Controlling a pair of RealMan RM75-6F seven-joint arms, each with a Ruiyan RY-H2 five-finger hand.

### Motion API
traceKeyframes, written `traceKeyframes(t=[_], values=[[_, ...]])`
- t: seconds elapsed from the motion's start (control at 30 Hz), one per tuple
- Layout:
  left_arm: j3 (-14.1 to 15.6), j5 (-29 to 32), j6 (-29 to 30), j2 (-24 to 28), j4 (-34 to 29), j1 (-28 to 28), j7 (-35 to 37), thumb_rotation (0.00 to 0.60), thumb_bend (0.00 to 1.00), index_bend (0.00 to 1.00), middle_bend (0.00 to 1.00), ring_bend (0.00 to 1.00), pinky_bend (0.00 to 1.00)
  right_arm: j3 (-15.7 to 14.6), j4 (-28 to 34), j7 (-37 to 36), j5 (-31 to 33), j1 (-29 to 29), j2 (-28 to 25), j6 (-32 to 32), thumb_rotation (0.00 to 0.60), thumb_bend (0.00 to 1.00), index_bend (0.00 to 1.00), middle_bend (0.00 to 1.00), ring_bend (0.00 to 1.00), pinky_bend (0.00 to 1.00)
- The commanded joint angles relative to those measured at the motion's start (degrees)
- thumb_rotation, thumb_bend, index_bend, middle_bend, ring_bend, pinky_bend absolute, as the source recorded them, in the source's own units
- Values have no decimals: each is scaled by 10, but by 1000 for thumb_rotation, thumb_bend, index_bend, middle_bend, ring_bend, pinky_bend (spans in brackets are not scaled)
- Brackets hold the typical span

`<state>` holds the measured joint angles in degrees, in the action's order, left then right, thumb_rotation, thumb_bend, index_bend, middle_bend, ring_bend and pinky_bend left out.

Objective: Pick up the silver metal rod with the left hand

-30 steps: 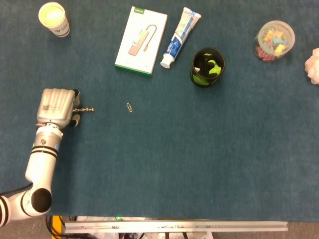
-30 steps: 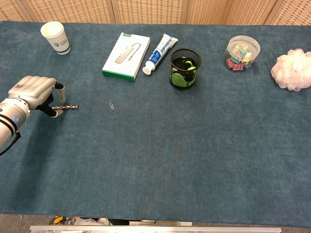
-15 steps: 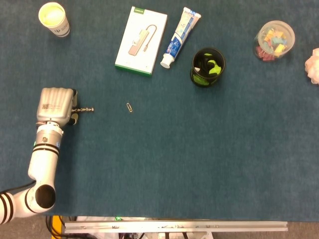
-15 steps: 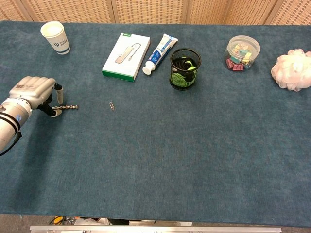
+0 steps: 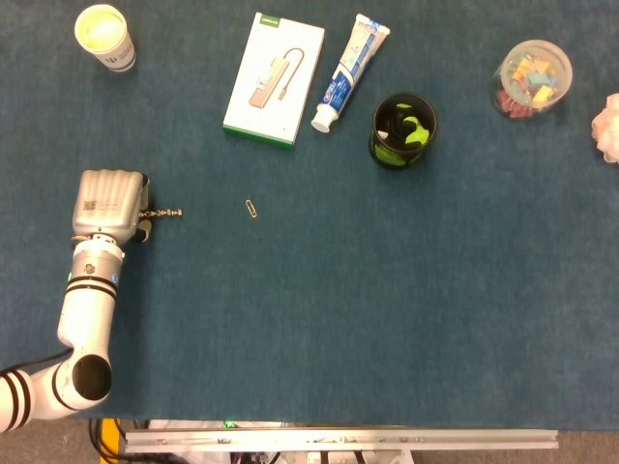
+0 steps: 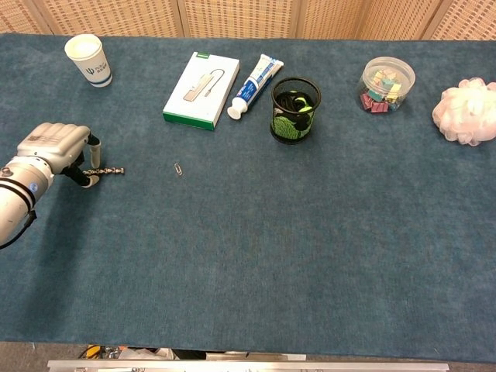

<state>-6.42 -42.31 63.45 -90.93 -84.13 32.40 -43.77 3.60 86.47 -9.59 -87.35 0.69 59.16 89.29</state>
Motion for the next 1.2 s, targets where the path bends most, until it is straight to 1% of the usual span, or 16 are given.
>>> traceKeyframes(t=[0.03,0.23,0.57,0.77,1.0,1.2], values=[[1,1,0,0,0,1,2,600,272,526,974,950,1000,0,0,0,0,-1,0,1,600,283,358,415,281,270],[3,3,-2,-2,4,3,4,600,302,534,974,950,1000,0,0,0,1,-3,0,3,600,282,358,415,281,270],[5,16,-5,-6,16,8,2,600,307,535,974,950,1000,0,2,2,0,-5,-1,4,600,283,358,415,281,270],[4,21,-6,-5,16,11,3,600,331,559,975,951,1000,1,2,2,1,-6,-1,5,600,282,358,415,281,270],[5,20,-8,4,6,13,8,600,357,581,977,952,1000,1,1,-1,1,-9,-1,9,600,283,358,415,281,270],[14,-8,11,27,-25,11,5,600,359,588,977,953,1000,1,-1,-3,0,-10,-1,12,600,283,358,415,281,270]])
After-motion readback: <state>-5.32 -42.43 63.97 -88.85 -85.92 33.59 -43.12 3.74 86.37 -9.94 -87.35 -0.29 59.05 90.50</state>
